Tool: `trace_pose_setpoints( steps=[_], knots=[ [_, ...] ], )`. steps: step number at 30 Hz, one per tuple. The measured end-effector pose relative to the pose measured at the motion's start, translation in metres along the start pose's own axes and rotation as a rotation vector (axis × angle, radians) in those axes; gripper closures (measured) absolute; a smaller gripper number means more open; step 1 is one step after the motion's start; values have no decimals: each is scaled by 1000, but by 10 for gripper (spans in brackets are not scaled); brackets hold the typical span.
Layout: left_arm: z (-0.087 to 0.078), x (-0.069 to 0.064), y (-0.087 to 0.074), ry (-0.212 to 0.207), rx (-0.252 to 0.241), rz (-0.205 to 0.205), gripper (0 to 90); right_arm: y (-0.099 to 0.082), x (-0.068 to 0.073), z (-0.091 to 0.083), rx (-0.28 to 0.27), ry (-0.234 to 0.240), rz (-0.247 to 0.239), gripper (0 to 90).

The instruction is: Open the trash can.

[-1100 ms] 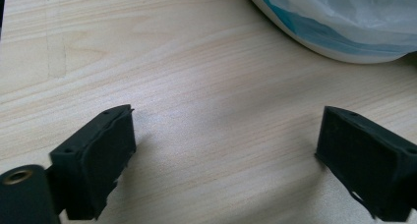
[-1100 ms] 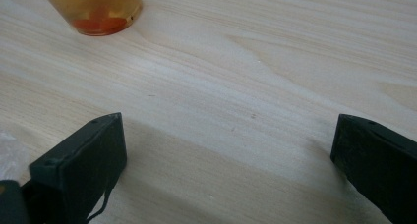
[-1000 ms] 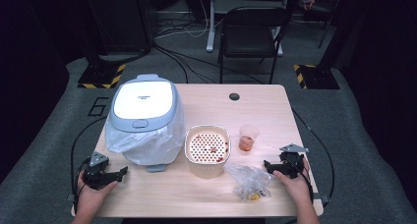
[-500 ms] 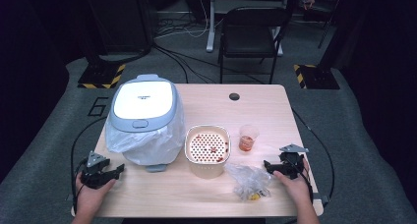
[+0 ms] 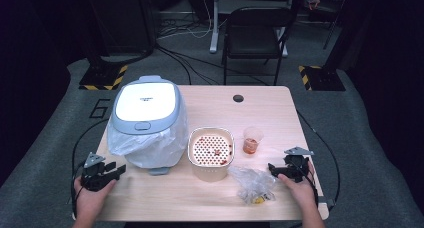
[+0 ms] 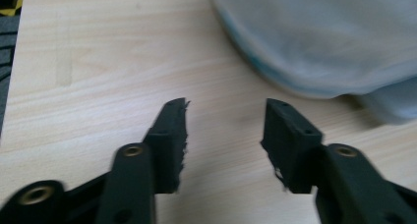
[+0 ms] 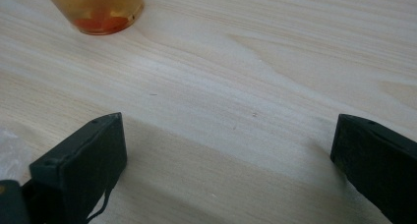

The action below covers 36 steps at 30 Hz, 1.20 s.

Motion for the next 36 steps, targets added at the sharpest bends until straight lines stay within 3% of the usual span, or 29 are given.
trace_pose_setpoints(
  steps=[6, 11, 13, 14, 16, 20, 22, 27, 33, 34, 36],
  knots=[
    [-14, -18, 2, -40, 14, 40, 683, 0, 1, 0, -5, 3, 5, 0],
    [-25, -27, 7, -91, -6, 24, 678, 0, 1, 0, -4, 2, 4, 0],
    [-25, -28, 6, -94, 0, 23, 658, 0, 1, 0, -5, 3, 4, 0],
    [-25, -31, 6, -115, 10, 18, 657, 0, 1, 0, -5, 2, 4, 0],
    [-24, -35, 6, -112, -8, 13, 650, 0, 1, 0, -4, 2, 3, 0],
    [-25, -45, 5, -118, 7, 37, 689, 0, 1, 0, -4, 0, 4, 0],
    [-23, -49, 7, -114, -12, 47, 715, 0, 1, 0, -4, 0, 3, 0],
    [-22, -57, 10, -136, -8, 41, 757, 0, 1, 0, -5, 2, 4, 0],
    [-18, -69, 16, -156, -3, 77, 790, 0, 1, 0, -4, 0, 4, 0],
    [-16, -74, 18, -161, -2, 100, 800, 0, 1, 0, -5, 0, 3, 0],
    [-13, -79, 19, -172, -2, 96, 812, 0, 1, 0, -5, 0, 3, 0]
  ],
)
Point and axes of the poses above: each handheld gripper's, and its own axes: z roughly forward along the jaws, y roughly out of its top, x roughly to its left, the point moved 7 cm from there along z, roughly forward along the jaws, and after that the axes turned 6 degrees about x, right-handed, at the moved point
